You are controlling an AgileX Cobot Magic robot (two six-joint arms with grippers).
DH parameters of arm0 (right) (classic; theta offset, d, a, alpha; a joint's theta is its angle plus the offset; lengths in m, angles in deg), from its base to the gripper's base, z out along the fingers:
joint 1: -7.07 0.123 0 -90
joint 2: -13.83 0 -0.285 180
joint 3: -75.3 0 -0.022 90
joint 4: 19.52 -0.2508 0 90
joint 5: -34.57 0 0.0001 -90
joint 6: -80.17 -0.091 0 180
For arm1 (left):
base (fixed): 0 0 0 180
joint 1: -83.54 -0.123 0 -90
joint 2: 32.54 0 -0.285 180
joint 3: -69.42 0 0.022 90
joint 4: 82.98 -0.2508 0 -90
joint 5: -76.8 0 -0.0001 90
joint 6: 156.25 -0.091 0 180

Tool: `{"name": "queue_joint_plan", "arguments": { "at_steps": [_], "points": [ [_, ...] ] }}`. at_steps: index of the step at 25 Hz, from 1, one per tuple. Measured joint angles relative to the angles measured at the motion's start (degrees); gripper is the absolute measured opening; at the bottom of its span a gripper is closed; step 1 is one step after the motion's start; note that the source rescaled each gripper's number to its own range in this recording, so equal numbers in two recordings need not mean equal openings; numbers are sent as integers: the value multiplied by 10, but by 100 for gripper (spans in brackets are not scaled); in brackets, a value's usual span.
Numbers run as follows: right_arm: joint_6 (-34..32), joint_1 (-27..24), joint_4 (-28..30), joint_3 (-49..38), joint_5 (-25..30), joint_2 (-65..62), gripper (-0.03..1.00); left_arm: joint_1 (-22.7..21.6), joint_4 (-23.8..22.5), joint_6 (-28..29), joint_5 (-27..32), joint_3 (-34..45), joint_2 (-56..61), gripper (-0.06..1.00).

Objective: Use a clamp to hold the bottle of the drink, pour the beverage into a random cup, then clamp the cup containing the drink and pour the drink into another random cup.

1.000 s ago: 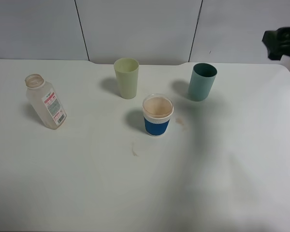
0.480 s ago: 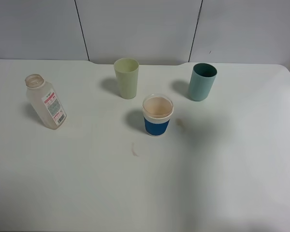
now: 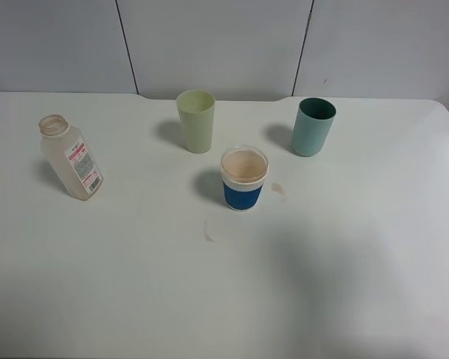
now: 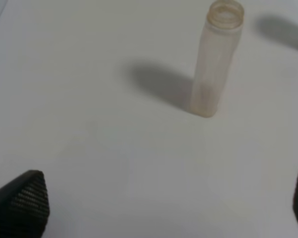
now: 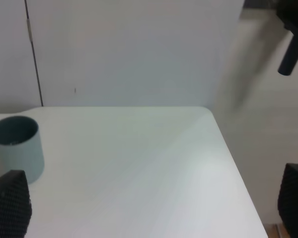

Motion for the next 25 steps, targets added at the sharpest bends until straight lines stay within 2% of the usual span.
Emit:
{"name": "queue_joint_plan", "arguments": {
  "at_steps": [3,6,10,16,20,25],
  "points": [
    [4,0,-12,0,42,-47,100,0,0,0,0,0,0,100],
    [21,0,-53,0,63,-81,100,0,0,0,0,0,0,100],
    [64,1,-114,3,122,-83,100,0,0,0,0,0,0,100],
    [72,3,-105,-1,175,-83,100,0,0,0,0,0,0,100],
    [35,3,-96,-43,186,-83,100,0,0,0,0,0,0,100],
    [18,3,-92,-50,188,-83,100,0,0,0,0,0,0,100]
  ]
}}
